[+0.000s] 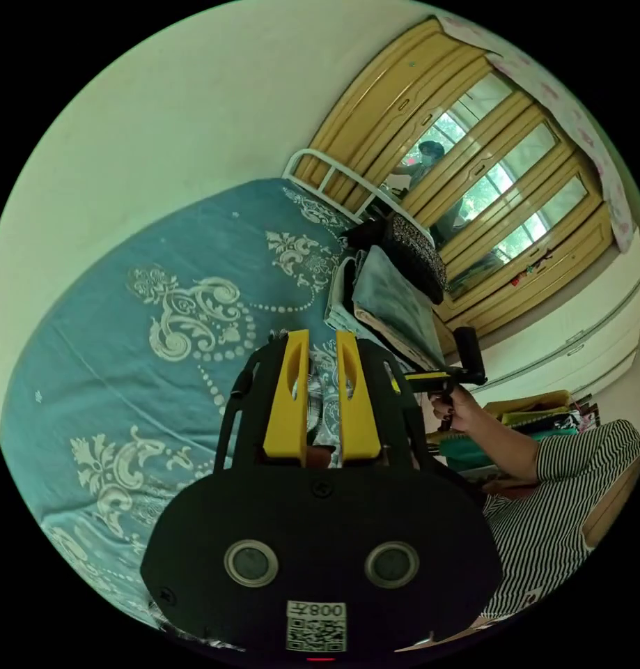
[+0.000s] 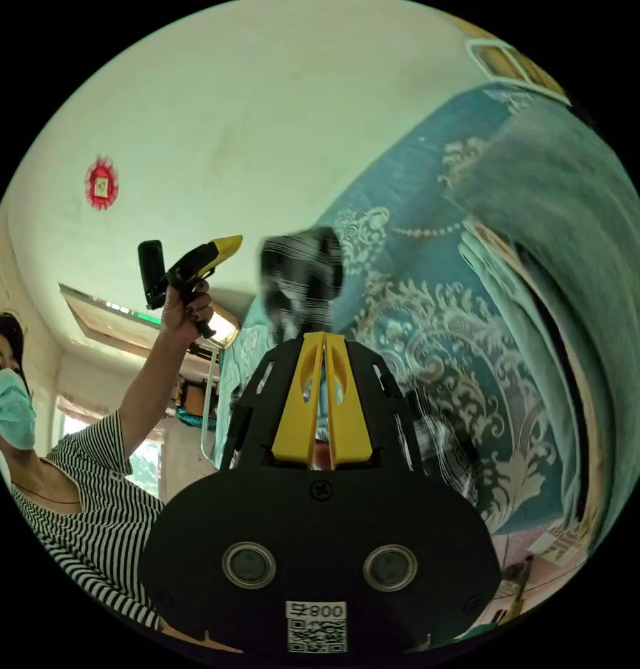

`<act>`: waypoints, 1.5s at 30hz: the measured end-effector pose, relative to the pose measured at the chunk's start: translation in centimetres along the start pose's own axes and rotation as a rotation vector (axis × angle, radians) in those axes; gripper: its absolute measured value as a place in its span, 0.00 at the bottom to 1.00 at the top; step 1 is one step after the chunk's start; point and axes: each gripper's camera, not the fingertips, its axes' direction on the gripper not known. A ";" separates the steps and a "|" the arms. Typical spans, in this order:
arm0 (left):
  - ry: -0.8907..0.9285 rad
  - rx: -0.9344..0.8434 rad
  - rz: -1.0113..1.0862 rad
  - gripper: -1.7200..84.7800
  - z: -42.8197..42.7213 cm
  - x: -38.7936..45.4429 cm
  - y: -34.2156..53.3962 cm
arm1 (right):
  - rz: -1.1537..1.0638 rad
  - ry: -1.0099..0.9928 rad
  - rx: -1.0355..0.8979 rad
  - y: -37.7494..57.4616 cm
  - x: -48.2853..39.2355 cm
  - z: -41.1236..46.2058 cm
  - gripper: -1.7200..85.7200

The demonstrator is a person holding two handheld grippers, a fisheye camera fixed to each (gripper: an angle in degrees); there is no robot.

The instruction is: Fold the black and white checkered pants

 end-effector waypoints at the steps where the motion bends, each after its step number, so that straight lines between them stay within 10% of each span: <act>1: -0.002 -0.014 -0.023 0.11 1.7 -0.8 1.4 | 0.015 0.023 -0.011 0.4 0.7 0.1 0.02; 19: -0.332 -0.414 0.169 0.06 32.3 2.1 2.6 | 0.023 0.150 -0.039 -4.4 2.0 4.7 0.03; 28: -0.062 -0.039 0.075 0.03 18.6 -0.2 -2.3 | 0.025 0.085 -0.012 -4.1 2.8 5.6 0.04; 45: -0.102 -0.126 -0.174 0.03 9.5 -4.6 -8.5 | -0.189 0.288 -0.183 -14.5 -1.4 22.7 0.12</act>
